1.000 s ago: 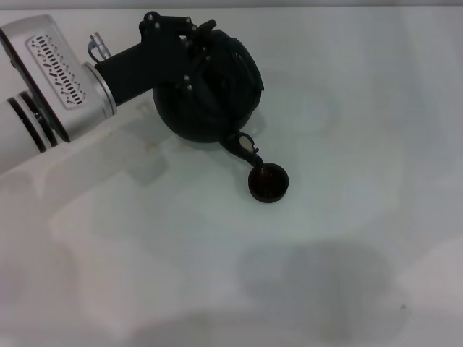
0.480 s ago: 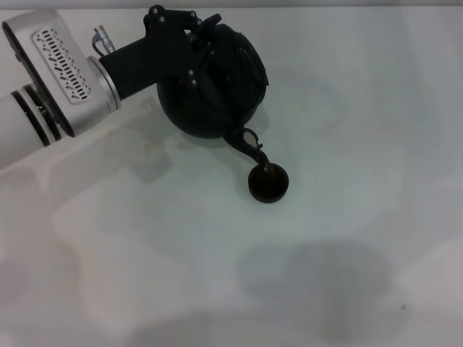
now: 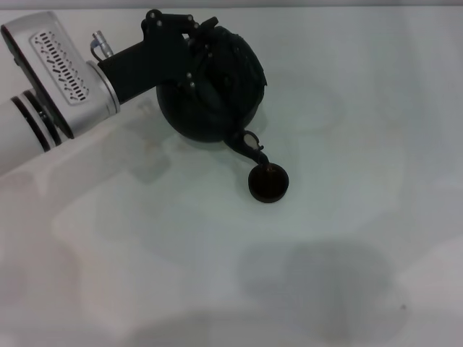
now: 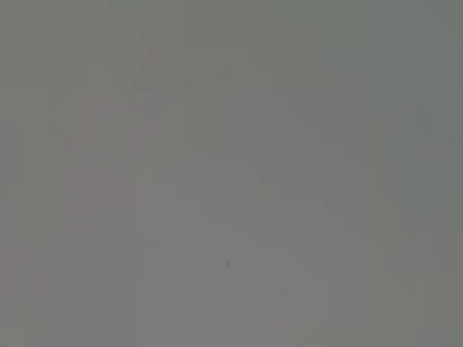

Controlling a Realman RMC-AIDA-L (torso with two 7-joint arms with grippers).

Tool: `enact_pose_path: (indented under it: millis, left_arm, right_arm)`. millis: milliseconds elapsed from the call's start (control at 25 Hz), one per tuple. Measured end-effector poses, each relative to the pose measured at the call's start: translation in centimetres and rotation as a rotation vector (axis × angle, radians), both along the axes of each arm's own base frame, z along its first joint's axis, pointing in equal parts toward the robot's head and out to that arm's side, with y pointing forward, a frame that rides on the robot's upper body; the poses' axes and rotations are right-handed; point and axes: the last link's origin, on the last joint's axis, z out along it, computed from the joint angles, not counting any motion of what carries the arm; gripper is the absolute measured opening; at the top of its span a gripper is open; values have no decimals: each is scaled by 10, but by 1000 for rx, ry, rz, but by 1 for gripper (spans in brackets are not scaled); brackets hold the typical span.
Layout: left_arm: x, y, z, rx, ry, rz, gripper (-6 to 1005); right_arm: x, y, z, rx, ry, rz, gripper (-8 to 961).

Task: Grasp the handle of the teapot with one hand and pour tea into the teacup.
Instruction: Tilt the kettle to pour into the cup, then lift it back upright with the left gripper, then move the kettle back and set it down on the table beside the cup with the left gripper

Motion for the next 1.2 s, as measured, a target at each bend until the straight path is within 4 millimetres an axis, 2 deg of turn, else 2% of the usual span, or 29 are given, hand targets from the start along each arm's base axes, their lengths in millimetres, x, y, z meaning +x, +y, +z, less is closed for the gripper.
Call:
enact_pose_path:
  millis: [760, 1000, 1040, 1200]
  left_arm:
    - [-10, -9, 3, 15, -126, 101, 105]
    - [-16, -15, 10, 66, -309, 221, 105]
    - [-21, -17, 14, 82, -394, 288, 105]
    - [-39, -27, 15, 131, -517, 434, 104]
  right_arm:
    - [6, -5, -1, -1, 4, -15, 830]
    - [9, -8, -1, 0, 4, -22, 830]
    - [9, -8, -1, 0, 4, -22, 830]
    - [11, -10, 0, 1, 4, -26, 831]
